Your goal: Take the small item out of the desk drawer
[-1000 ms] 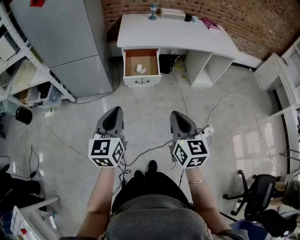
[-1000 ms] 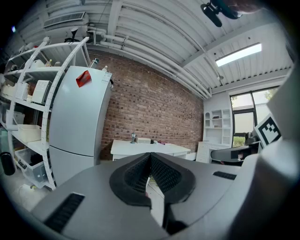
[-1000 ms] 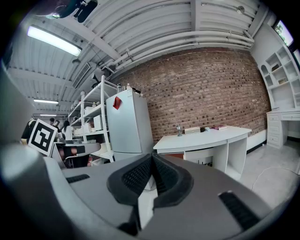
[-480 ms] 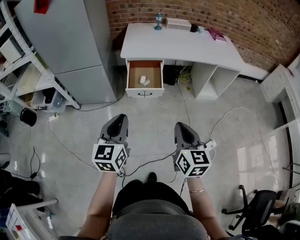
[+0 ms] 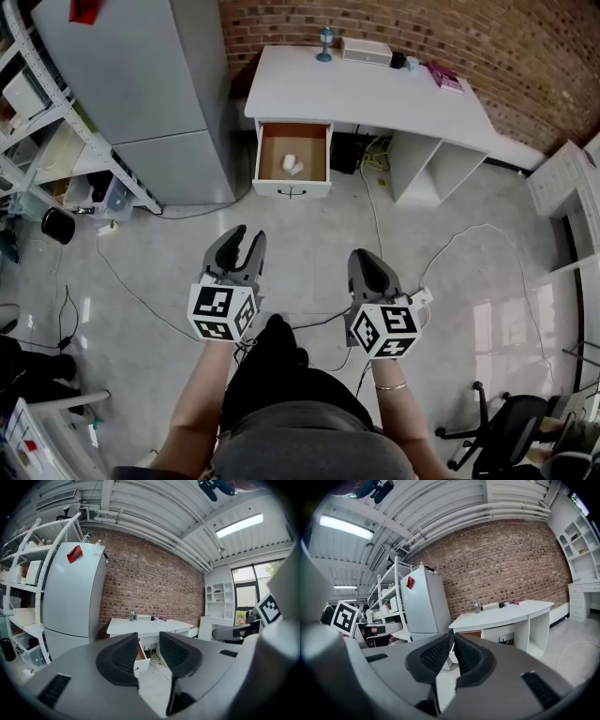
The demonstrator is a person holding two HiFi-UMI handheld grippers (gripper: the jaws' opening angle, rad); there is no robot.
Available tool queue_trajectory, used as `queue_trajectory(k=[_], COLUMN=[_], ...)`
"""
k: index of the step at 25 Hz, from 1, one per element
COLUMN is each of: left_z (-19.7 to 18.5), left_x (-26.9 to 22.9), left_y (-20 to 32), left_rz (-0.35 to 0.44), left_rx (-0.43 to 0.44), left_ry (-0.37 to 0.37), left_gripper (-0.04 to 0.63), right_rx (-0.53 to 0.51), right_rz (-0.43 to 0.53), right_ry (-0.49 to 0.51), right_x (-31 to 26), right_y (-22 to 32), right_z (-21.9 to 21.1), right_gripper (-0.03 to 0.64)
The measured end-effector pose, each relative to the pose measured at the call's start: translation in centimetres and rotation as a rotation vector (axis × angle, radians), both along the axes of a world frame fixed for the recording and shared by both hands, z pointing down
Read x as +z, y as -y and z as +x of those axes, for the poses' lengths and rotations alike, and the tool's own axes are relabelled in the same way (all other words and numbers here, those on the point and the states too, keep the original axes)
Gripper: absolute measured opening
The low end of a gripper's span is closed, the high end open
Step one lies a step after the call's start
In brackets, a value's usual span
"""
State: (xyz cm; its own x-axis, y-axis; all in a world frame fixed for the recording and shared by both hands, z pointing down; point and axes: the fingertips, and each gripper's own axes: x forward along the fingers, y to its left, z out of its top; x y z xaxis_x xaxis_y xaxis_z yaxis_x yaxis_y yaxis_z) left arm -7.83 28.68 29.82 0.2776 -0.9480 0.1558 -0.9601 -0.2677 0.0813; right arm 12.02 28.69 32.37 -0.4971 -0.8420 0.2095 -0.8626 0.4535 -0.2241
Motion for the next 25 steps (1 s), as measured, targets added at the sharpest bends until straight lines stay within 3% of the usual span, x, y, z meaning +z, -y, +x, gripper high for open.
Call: queue_trajectory(k=[9,25], left_z=[-1.1,-7.7], left_x=[1.9,2.3], left_y=[5.8,24.6], left_rz=[-0.035,-0.04], left_rx=[0.03,0.066], left_ry=[-0.019,-0.049], left_gripper=[0.164,0.186], right_rx=[0.021,0.042], right_rz=[-0.016,-0.006], right_ry=[0.026,-0.026], right_x=[0.7,-0.9], right_y=[5.3,23.5], right_z=[-0.2,-7.5], right_gripper=[0.03,0.021])
